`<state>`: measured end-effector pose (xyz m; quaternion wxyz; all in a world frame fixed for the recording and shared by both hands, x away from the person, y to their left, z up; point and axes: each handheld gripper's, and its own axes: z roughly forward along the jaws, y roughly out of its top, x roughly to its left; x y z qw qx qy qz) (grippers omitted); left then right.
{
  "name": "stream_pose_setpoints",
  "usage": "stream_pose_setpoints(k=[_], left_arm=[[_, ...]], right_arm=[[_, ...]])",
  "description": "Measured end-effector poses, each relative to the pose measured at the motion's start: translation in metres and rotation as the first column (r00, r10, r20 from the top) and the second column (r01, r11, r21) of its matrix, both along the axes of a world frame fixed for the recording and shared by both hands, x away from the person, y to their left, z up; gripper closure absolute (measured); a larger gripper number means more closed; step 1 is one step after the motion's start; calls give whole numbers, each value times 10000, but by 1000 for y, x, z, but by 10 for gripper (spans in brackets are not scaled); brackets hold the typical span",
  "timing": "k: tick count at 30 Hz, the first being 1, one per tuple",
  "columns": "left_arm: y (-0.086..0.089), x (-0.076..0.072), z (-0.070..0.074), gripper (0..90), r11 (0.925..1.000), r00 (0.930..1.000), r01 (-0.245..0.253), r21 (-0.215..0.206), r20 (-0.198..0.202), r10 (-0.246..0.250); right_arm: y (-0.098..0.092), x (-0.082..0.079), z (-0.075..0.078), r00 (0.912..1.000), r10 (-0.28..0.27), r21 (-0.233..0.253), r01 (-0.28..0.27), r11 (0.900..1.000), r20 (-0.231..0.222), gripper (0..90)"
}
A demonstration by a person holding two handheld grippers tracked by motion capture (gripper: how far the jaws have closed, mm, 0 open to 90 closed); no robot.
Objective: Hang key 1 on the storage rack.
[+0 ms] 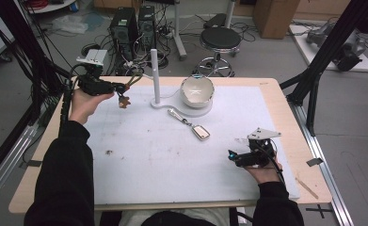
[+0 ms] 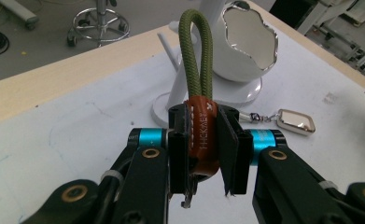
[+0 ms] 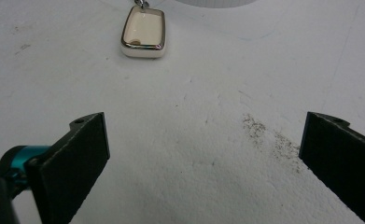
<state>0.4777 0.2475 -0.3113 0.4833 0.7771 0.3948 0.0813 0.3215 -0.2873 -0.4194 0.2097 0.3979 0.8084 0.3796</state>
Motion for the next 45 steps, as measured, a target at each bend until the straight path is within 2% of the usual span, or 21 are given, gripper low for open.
stream_pose_setpoints(k=[4,10,13,15,32,39,42,45], left_arm=[[-2,8,2,751,9997,9998,-191,-158,-52,191],[-6,19,-2,751,9989,9987,-355,-303,-372,344],[-8,21,-6,751,9988,9979,-471,-149,-451,464],[-10,22,-7,751,9983,9978,-567,116,-330,570],[-17,33,-7,751,9976,9939,-656,206,-878,671],[-16,37,-10,751,9971,9892,-757,-67,-1262,742],[-18,38,-12,751,9977,9883,-669,55,-1369,670],[-22,40,-11,751,9978,9878,-569,349,-1431,614]], right_arm=[[0,-1,0,10000,-10,67,10,10000,-39,6],[0,-1,0,10000,3,19,-3,10000,1,6],[-2,-2,1,10000,-32,154,32,9999,-16,6],[-3,-2,1,10000,-72,191,73,9998,-24,6],[-2,-3,1,10000,-70,68,70,10000,-3,6],[-2,-3,1,10000,-26,50,26,10000,22,6],[-2,-3,1,10000,-23,38,23,10000,30,6],[-2,-3,0,10000,-5,20,5,10000,55,6]])
